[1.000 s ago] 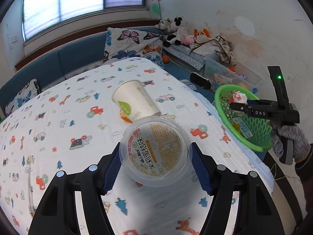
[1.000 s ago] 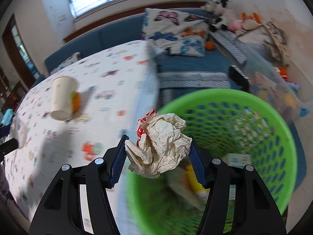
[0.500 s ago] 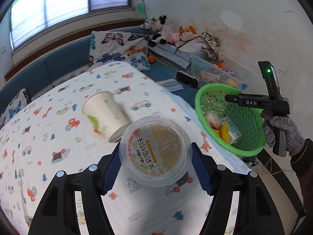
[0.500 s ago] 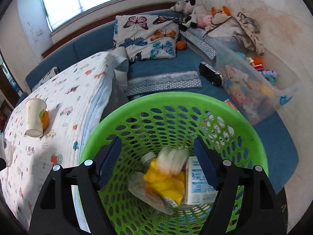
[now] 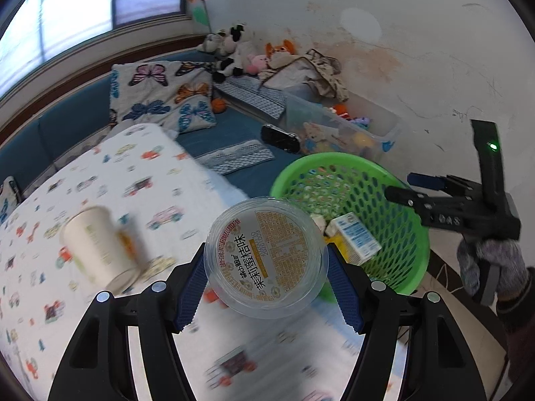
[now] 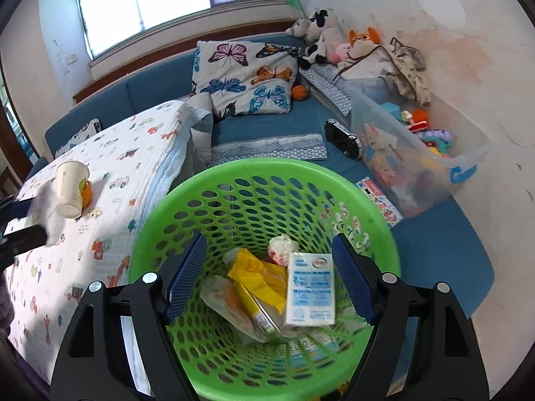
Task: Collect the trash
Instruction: 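Lower the round plastic cup into the green basket and open the left gripper, then move the left gripper to the white paper cup and grasp it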
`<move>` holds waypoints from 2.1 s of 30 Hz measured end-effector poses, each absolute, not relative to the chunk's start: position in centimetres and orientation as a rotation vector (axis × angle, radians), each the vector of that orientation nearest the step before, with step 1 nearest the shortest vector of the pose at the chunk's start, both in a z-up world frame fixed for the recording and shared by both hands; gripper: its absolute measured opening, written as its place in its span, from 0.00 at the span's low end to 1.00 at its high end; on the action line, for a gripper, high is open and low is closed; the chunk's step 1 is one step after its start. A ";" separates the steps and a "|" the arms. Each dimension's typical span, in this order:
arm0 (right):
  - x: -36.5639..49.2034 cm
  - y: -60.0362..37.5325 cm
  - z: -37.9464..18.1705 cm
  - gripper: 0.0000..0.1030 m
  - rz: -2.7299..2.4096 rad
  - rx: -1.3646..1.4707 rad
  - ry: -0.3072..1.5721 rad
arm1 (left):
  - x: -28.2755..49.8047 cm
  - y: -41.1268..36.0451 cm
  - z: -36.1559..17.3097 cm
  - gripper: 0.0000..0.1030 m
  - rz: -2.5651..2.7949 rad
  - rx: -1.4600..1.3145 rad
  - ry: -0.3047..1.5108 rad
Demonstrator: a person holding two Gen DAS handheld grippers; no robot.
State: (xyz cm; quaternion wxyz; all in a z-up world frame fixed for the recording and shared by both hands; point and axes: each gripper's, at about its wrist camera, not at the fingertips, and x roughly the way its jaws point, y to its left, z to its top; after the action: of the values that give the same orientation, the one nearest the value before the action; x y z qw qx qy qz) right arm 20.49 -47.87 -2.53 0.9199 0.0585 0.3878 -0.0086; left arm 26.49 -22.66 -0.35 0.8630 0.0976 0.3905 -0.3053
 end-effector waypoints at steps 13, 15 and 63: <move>16.8 -50.1 -2.0 0.76 -0.031 0.177 0.763 | 28.2 -30.6 -2.7 0.64 -0.712 0.187 0.896; 16.6 -50.3 -2.1 0.76 -0.031 0.182 0.763 | 28.4 -31.5 -3.1 0.64 -0.722 0.182 0.908; 18.5 -42.1 -2.7 0.77 0.153 0.144 0.787 | 37.3 -7.1 -3.9 0.75 -0.023 -0.162 0.951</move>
State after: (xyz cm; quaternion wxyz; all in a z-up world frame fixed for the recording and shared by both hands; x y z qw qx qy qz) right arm 18.45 -42.06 -2.67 0.9181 0.0702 0.3828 0.0745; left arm 37.31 -7.11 -3.88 0.8859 -0.0779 0.4572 -0.0111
